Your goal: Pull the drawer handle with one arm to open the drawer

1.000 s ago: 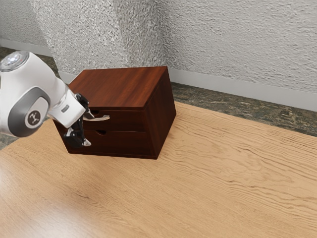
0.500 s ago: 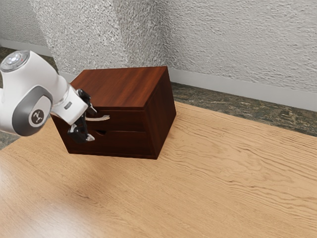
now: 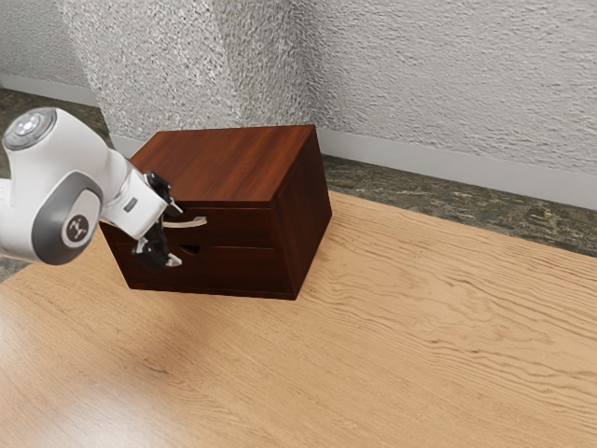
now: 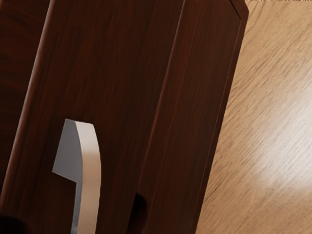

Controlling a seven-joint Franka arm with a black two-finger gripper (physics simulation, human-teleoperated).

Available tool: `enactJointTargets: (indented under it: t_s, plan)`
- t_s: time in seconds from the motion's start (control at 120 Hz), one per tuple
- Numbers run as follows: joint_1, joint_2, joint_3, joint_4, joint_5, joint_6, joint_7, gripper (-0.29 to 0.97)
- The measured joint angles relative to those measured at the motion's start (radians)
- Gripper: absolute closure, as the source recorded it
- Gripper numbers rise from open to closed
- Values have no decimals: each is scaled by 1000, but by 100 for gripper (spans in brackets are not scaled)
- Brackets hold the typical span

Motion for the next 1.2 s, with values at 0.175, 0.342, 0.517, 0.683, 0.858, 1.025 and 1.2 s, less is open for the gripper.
enactJointTargets:
  t_s: [0.175,0.342,0.517,0.683,0.858,1.025,1.2]
  plan:
    - [-6,19,-2,-2,-17,15,-1,-6]
    - [-24,20,-1,-3,-19,26,-4,1]
    - [-27,18,1,-14,-15,31,-6,0]
    - [-36,11,12,-17,-11,30,-6,-1]
    - [-37,6,29,-18,-5,27,-4,-5]
    - [-37,6,31,-22,-11,25,-1,-12]
    - [-36,0,30,-32,-20,24,2,-8]
